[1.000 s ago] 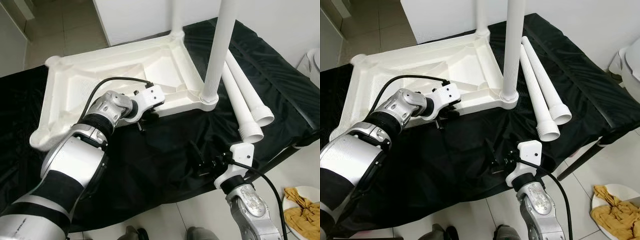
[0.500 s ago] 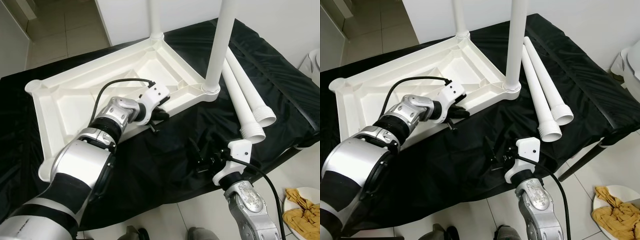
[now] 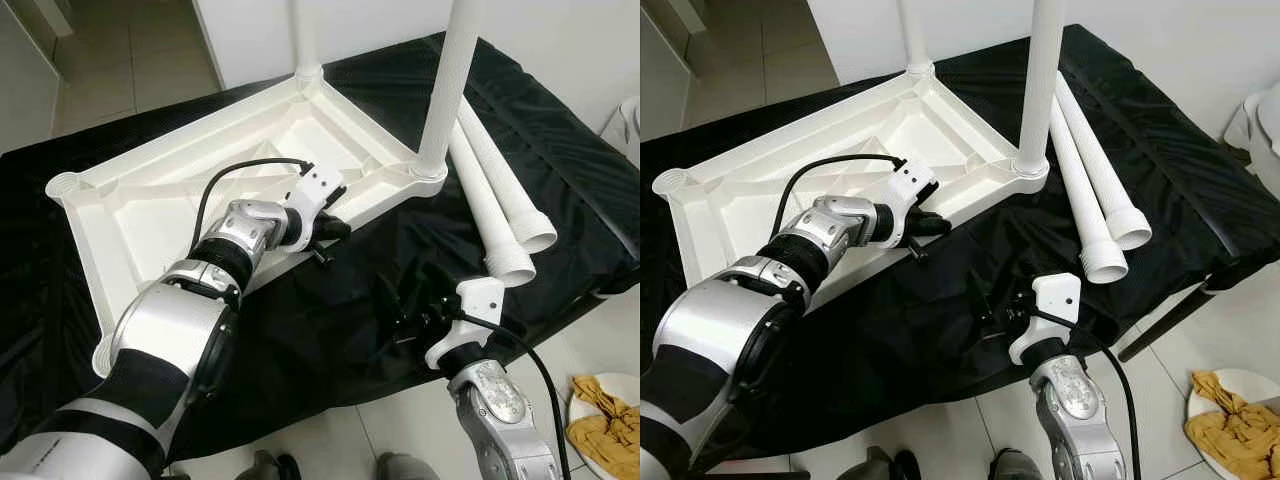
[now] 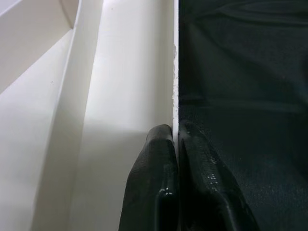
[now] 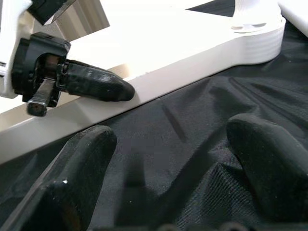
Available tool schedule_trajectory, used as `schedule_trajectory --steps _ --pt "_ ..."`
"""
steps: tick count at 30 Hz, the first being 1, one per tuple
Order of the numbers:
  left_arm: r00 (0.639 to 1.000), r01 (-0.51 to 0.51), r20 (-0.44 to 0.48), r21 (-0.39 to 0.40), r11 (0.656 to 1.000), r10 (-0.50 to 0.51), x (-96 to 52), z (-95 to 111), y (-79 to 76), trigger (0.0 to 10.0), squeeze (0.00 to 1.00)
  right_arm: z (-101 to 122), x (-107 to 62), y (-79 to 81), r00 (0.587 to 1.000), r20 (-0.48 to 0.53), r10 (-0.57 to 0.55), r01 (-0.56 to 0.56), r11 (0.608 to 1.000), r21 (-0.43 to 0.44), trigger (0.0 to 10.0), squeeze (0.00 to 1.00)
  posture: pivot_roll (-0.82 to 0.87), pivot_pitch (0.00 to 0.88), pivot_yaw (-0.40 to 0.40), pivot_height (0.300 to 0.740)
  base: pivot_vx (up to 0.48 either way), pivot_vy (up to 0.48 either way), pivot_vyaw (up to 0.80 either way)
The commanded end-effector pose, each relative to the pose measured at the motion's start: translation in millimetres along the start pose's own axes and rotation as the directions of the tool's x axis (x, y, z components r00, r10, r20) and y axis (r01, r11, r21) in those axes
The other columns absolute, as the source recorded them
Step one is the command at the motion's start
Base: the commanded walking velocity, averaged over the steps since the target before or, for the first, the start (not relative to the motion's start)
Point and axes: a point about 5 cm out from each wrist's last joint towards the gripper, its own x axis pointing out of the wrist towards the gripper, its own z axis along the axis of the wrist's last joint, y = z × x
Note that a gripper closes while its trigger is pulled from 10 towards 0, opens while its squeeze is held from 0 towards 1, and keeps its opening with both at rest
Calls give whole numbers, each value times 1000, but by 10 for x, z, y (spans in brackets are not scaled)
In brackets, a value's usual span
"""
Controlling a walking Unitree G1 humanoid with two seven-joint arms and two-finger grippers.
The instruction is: Building children table
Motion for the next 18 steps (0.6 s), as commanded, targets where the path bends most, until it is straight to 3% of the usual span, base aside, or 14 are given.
schedule_trajectory --steps 1,4,5,6,7,8,9,11,12,16,17,18 --pt "591 -803 -126 6 596 797 -340 -399 490 0 0 -20 -7 30 1000 -7 0 0 1000 4 10000 0 -216 172 159 740 0 0 0" --pt "567 -820 -137 -4 572 812 -394 -441 529 0 0 -22 -9 24 1000 -9 -2 2 1000 3 10000 0 -211 172 157 740 0 0 0" --pt "576 -812 -148 9 583 804 -391 -458 524 2196 0 -22 -7 23 1000 -9 -1 1 1000 3 10000 0 -211 171 156 740 0 0 0" --pt "583 -805 -154 20 593 798 -385 -465 518 2196 0 -21 -6 21 1000 -9 0 0 1000 3 10000 0 -211 171 156 740 0 0 0" --pt "611 -784 -144 30 620 779 -351 -441 494 10000 0 -25 -4 19 1000 -10 3 -3 1000 1 10000 0 -207 168 153 740 0 0 0" --pt "611 -784 -144 30 620 779 -351 -441 494 10000 0 -25 -4 19 1000 -10 3 -3 1000 1 10000 0 -207 168 153 740 0 0 0" --pt "644 -759 -124 19 650 755 -311 -396 467 10000 0 -31 -3 17 1000 -12 5 -5 1000 -1 10000 0 -205 168 152 740 0 0 0" --pt "665 -743 -108 9 670 739 -284 -363 448 10000 0 -35 -2 15 1000 -14 6 -6 1000 -2 10000 0 -204 167 151 740 0 0 0" --pt "689 -722 -93 0 692 718 -256 -326 427 10000 1000 -40 0 13 1000 -16 8 -8 1000 -3 10000 0 -203 166 150 740 0 0 0" --pt "716 -697 -72 -26 717 694 -232 -267 412 10000 1000 -45 4 14 1000 -18 11 -11 1000 -5 10000 0 -198 164 150 740 0 0 0" --pt "722 -691 -56 -13 723 689 -227 -229 412 10000 0 -46 4 14 1000 -18 11 -11 1000 -4 10000 0 -197 164 150 740 0 0 0" --pt "722 -691 -56 -13 723 689 -227 -229 412 10000 0 -46 4 14 1000 -18 11 -11 1000 -4 10000 0 -197 164 150 740 0 0 0"
